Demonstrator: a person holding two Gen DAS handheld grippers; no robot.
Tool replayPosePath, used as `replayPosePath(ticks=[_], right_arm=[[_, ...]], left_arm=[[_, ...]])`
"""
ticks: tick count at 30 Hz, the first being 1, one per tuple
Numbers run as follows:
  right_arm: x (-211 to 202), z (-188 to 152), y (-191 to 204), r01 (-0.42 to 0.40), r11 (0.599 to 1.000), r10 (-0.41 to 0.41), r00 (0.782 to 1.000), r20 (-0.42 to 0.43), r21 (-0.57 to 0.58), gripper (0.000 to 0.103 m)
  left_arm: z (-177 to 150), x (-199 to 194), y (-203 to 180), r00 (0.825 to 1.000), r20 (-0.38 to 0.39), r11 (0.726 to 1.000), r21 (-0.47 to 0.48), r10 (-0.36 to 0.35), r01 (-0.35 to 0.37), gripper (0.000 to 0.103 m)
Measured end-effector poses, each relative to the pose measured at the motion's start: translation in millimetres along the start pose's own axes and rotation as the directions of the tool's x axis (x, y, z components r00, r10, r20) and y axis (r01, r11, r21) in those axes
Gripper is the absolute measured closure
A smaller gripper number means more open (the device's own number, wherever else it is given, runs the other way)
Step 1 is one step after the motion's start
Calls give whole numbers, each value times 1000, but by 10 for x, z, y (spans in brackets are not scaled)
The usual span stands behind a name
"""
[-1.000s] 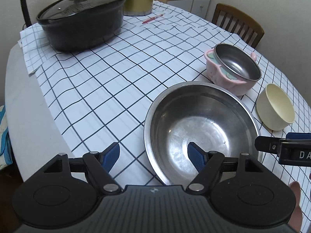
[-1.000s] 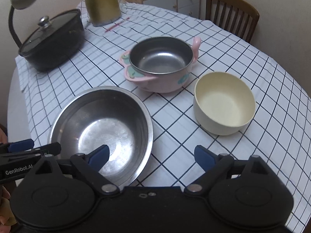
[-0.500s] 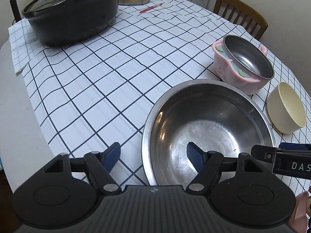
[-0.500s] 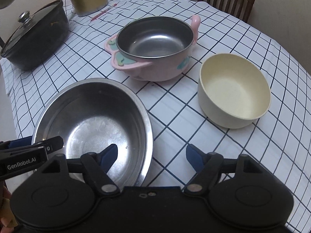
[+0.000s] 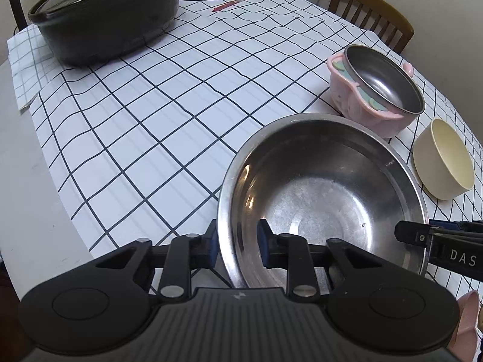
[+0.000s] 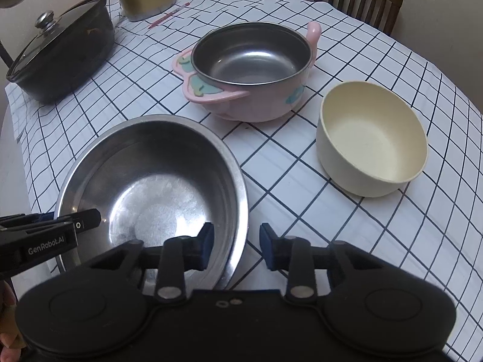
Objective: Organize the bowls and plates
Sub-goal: 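Lift the steel bowl with both grippers and carry it toward the pink plate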
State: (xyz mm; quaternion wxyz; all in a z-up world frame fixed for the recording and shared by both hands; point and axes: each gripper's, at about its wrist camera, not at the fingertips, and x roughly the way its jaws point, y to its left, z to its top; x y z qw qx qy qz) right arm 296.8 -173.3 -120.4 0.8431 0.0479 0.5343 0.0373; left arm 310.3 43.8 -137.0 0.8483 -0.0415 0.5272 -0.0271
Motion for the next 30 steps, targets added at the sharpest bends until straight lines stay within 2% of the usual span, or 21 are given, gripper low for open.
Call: replayPosePath(ticks=[2,4,9,21,27,30], right_arm=[[-6,-9,15,0,1000,0,1000,-1,-5,83],[-17,-20,27,9,1000,-9,1000,-5,-7,86],[-62,-86,42,5,1000,-5,1000,-23,-15,86],[-430,-425,121,-57,996,55,998,-32,-71,86],[-554,-653,155,-72,993,68,997,-47,-95,85],[-530,-705,170,-79,992,71,995,-75,-102,84]], left_arm=[[2,0,23,1000,-5,1000,-9,-2,2,84],[-6,-5,29,1000,-8,1000,-10,0,-1,85],[-59,-95,10,1000,4,1000,22,16,-16,85],[-352,-475,113,1000,15,999,46,-3,2,85],[-549,-538,122,1000,21,998,66,7,-8,85],[-628,-517,164,1000,-1,999,51,1,-1,85]])
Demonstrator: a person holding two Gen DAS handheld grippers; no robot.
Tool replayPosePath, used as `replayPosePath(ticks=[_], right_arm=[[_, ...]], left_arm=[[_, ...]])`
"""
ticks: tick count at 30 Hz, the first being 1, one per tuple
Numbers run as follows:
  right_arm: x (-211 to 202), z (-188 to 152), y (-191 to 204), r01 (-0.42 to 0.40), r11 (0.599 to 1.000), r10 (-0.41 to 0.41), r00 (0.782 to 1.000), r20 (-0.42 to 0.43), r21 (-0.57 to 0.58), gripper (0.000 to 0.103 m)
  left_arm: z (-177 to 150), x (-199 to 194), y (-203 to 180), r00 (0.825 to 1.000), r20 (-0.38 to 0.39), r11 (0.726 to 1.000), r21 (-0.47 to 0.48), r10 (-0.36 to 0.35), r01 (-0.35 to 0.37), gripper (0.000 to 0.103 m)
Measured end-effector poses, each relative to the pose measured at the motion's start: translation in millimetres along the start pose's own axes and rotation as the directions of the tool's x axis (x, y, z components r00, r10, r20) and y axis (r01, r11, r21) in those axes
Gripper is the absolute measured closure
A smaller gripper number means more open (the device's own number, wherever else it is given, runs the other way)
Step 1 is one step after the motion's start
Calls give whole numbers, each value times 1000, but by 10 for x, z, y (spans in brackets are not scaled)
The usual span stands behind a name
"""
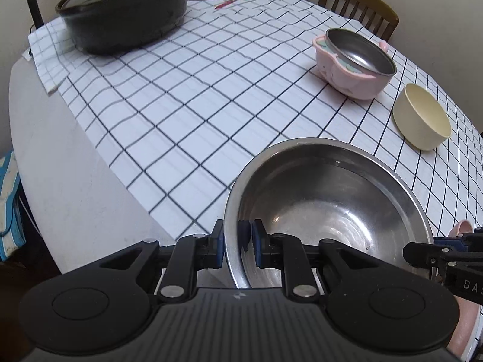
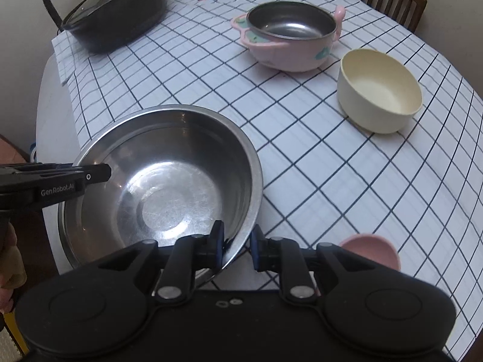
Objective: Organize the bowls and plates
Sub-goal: 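Lift the steel bowl with both grippers and carry it toward the pink plate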
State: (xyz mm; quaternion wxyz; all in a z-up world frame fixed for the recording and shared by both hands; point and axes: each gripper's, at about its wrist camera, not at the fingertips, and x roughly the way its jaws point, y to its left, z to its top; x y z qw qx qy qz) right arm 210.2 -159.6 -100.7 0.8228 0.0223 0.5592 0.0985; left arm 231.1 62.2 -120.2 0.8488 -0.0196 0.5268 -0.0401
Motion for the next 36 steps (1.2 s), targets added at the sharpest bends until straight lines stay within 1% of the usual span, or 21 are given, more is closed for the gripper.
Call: replayPosePath(ticks=[2,10,14,19,22,24,26,29,36], right_arm=[[19,-17,7,-4,1000,4,1000,-16,0,84],[92,-35,89,7,1000,-8,1000,-29,-17,84],[176,-63,127,9,1000,-10,998,-57,-24,81],[201,-59,155,16,1000,-17,998,-56,-18,78],[200,-58,151,15,1000,-15,998,-56,-4,75],[194,-66,150,22,1000,-22,999,-49,7,74],[185,-63,138,29,999,-28,999,-38,19,69],[149,-56,109,29,999,-28,999,-28,46,64],[-38,-60,67,27,997,-29,999,25,78,59]], left_arm=[[-48,14,20,1000,-7,1000,-4,0,0,85],[-114,25,86,1000,-11,1000,-22,16,-16,85],[-148,62,108,1000,-20,999,-28,15,-15,85],[-142,77,137,1000,-25,999,-46,2,-3,85],[-138,73,132,1000,-25,999,-41,1,-2,85],[-138,74,136,1000,-30,999,-38,-1,0,85],[-142,55,139,1000,-21,999,-32,4,-5,85],[-140,11,139,1000,-10,1000,-23,8,-8,85],[-158,-133,143,1000,8,999,-26,28,-28,85]])
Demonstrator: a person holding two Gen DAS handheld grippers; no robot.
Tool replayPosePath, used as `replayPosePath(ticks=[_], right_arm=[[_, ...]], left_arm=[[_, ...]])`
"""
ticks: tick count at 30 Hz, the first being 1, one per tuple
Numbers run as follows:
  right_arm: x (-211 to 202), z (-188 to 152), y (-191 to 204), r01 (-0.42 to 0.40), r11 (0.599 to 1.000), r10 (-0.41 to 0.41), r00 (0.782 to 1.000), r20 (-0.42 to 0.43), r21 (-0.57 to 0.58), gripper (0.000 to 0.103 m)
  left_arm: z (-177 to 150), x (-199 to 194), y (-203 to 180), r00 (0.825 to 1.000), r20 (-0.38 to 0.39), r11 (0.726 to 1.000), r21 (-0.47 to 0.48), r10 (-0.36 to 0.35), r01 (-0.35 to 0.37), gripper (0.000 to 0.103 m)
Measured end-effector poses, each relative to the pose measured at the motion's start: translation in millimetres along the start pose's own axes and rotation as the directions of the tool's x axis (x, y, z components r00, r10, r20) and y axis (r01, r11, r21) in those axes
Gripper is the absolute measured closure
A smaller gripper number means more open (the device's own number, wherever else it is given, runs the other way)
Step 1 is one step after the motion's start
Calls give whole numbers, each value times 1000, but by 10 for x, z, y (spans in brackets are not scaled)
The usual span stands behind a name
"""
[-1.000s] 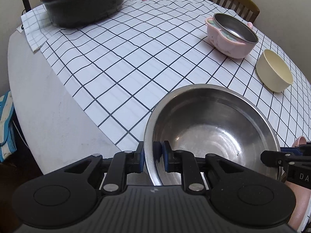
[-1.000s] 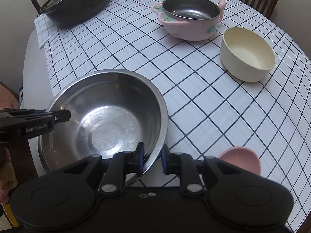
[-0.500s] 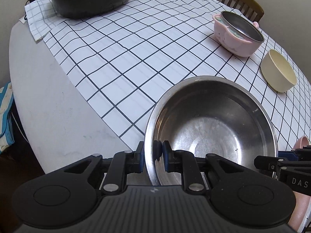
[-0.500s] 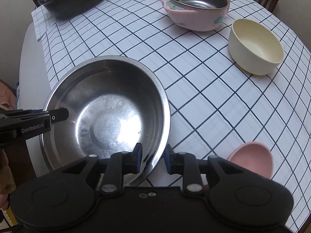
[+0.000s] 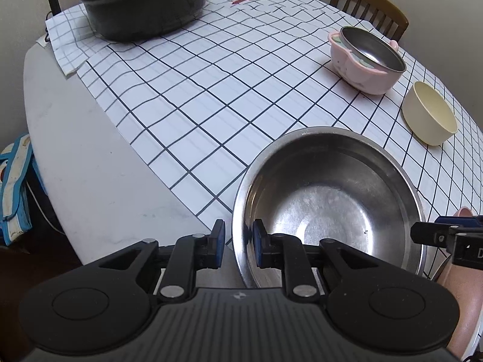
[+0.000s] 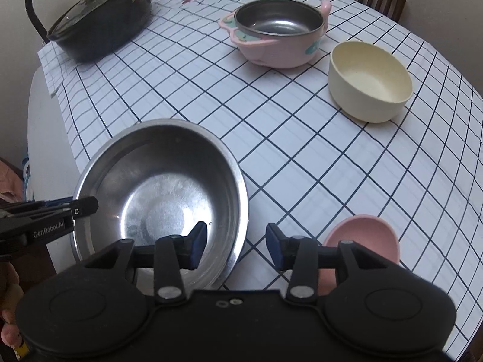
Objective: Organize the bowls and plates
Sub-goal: 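Lift the steel bowl with both grippers and carry it toward the pink plate, then lower the steel bowl onto the pink plate and open both grippers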
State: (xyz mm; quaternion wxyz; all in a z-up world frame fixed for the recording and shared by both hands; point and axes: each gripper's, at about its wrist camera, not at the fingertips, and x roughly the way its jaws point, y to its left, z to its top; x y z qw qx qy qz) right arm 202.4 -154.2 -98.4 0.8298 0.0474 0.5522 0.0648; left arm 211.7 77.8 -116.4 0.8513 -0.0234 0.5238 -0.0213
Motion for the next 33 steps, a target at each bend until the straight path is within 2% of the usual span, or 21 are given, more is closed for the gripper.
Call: replayPosePath(ticks=[11,16,20,24,28,31,33], right_arm=[[-376,-133,22,-59,997,62,996,67,-38,51],[-564,-247,-3,-79,995,84,992,96,-60,48],[-728,-370,-67,-92,993,100,988,114,-70,44],[-904,-506,-134,-102,992,111,985,134,-75,42],[-1101,-661,-212,-121,990,131,979,153,-78,39],[-1239,-753,-247,-125,988,138,975,172,-86,32],[-1331,-794,-276,-121,989,137,972,190,-90,28]], left_arm=[[-139,-474,-146,998,62,1000,6,24,-25,84],[-285,-738,-314,995,103,1000,12,13,-14,72],[-421,-940,-496,992,126,1000,21,8,-11,69],[-563,-1122,-652,989,150,1000,18,1,-4,59],[-700,-1300,-803,985,171,1000,21,-1,-3,58],[-769,-1425,-878,983,184,1000,25,1,-6,57],[-790,-1506,-913,981,196,999,31,3,-9,52]])
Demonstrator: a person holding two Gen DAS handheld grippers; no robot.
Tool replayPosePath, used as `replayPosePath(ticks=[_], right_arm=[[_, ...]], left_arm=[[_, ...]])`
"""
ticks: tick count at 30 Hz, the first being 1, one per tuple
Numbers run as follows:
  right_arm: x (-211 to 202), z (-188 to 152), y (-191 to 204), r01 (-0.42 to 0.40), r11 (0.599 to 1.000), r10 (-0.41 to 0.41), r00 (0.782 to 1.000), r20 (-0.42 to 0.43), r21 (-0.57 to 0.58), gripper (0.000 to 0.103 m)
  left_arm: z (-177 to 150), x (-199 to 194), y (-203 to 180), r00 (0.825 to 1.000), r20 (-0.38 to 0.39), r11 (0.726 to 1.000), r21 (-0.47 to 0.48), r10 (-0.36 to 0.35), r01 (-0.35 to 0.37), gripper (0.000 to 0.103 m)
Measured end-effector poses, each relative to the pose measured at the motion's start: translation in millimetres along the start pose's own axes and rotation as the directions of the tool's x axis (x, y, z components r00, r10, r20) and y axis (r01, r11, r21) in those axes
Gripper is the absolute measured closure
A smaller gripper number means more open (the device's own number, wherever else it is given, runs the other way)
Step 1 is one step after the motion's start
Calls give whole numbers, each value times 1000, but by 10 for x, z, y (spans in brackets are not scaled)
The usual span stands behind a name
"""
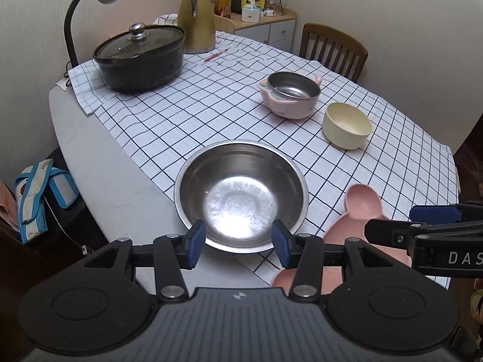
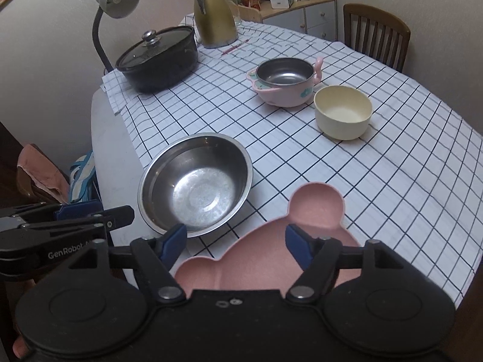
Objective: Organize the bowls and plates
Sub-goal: 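Lower the steel bowl onto the pink plate and open both grippers, then move both grippers toward the pink pot with the steel interior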
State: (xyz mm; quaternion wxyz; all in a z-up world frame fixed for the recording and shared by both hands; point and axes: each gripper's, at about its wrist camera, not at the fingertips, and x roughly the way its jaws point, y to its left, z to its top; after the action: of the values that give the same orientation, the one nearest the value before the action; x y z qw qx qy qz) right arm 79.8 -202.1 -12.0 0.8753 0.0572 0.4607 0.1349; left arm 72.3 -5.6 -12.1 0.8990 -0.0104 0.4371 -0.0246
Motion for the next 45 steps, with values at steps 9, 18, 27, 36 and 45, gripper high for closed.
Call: replayPosePath(ticks=[9,18,27,36,45], right_arm=[[-268,119,-16,6,1000,-6,997,80,-6,10],[-42,611,-4,87,994,-94,988,126,60,7],[351,1291,-46,190,960,-220,966,135,204,7],[802,1774,-177,269,913,-309,947,90,307,7],[1316,2102,-388,323,878,-354,935,24,353,9]], left_arm=[[194,-115,-8,997,72,999,8,-32,32,31],[911,310,196,987,109,990,87,-118,108,29],[1919,957,316,969,100,950,242,-225,196,29],[2574,1766,234,954,0,914,290,-298,286,29],[2878,2489,17,949,-69,894,322,-307,312,29]])
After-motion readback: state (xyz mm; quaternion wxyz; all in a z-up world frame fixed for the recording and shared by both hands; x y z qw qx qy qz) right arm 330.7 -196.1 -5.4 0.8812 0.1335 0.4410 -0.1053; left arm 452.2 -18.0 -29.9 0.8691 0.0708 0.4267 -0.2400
